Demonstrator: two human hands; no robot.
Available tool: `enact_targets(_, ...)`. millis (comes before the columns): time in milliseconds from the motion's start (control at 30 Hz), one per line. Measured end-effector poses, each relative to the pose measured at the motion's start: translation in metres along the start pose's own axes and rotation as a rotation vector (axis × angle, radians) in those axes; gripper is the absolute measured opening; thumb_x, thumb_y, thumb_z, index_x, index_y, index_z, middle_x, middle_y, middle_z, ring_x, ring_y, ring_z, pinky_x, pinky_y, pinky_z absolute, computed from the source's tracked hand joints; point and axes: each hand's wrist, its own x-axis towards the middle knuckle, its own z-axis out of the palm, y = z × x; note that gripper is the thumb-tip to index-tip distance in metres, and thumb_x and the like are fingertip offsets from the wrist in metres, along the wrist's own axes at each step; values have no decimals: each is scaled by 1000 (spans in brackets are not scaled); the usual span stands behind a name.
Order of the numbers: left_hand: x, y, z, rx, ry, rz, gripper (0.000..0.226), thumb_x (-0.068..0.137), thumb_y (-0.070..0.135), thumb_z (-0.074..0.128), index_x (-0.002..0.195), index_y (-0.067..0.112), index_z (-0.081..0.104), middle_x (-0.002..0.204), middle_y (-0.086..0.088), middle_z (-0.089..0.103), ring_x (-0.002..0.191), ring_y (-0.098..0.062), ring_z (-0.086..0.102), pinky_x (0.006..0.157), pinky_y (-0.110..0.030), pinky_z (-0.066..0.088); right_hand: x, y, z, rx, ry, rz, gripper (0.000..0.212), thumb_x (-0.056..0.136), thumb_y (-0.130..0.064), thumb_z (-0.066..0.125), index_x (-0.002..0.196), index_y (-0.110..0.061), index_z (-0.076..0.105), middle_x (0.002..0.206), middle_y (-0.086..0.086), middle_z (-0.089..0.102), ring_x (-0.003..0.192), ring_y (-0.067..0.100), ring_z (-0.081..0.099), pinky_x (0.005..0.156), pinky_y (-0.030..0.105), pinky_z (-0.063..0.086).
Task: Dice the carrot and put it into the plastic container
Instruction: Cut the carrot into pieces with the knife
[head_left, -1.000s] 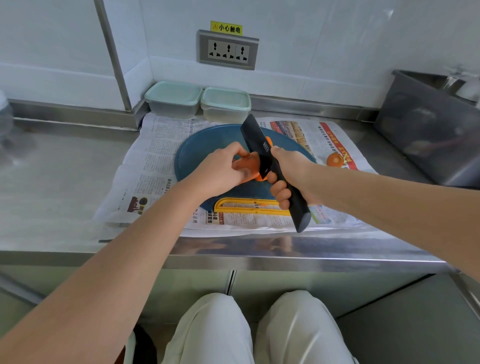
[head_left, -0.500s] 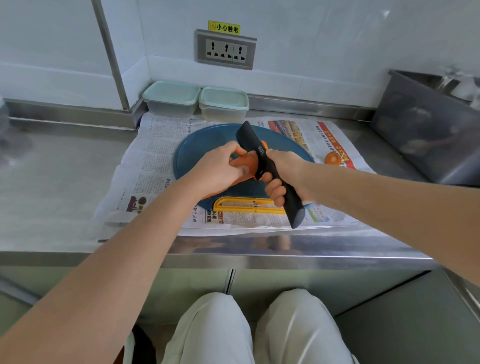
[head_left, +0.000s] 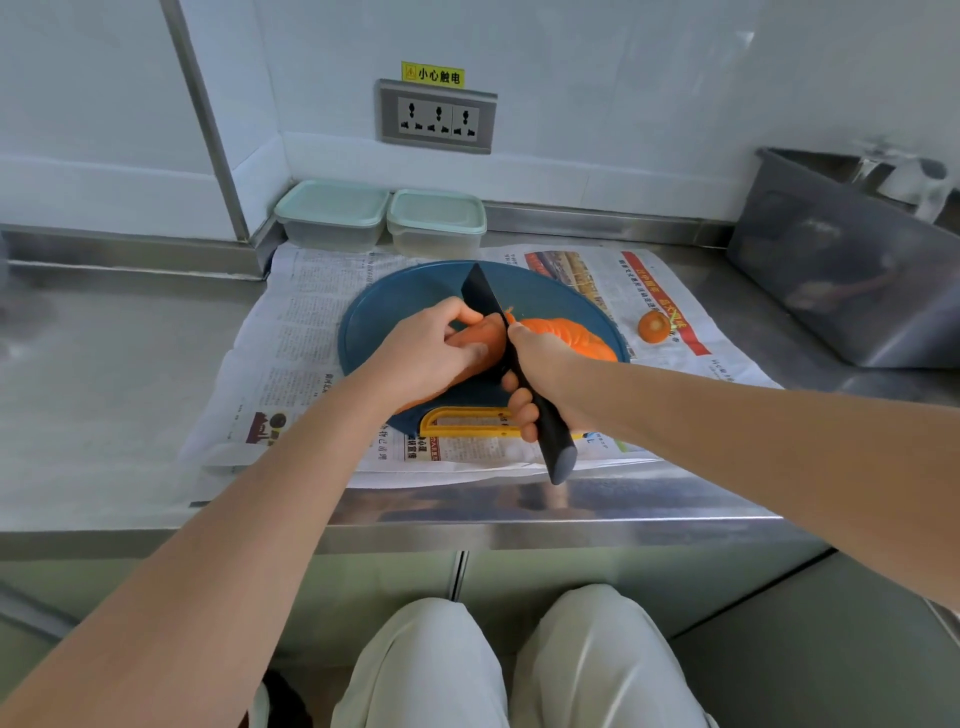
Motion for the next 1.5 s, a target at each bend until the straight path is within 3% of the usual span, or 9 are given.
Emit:
enact_targets(167,0,-6,3,57,12,17,34,92,38,56,124,28,51,116,4,60,100,-11,56,72,-21,38,1,6,-1,92,-9,7,57,97,-57,30,62,-14,44,46,2,39,34,15,34,36,17,35)
enact_targets(267,2,-11,4,76,27,8,33,91,38,57,123,32,51,121,0,57,104,-13,55,80,-26,39,1,8,-9,208,-68,-1,55,98,-55,31,64,-13,45,47,1,38,33,13,33,35,16,33)
enact_targets(367,4,-13,2,91,43,11,34,90,38,59,123,32,51,121,-2,56,104,-13,55,79,-25,39,-4,7,-16,250,-100,-46,53,99,-51,33,65,-12,45,45,0,38,31,12,32,33,15,32)
enact_targets(600,5,-13,6,78,47,-10,39,85,46,62,119,32,50,116,-1,56,98,-14,58,74,-27,45,-27,-3,-39,127,-118,-162,57,99,-55,31,62,-13,43,44,-1,37,31,12,31,32,17,30)
enact_targets(833,4,-14,7,109,56,0,39,84,47,63,119,34,49,118,0,54,103,-15,57,84,-32,48,-38,3,-45,68,-126,-154,56,99,-55,32,63,-13,44,47,-1,37,33,11,32,34,17,31)
enact_targets(1500,3,-10,8,106,68,-10,40,86,43,63,121,32,49,122,-1,54,105,-15,56,82,-29,45,-41,9,-46,85,-129,-157,56,99,-54,33,63,-13,45,49,0,39,35,11,33,35,17,33)
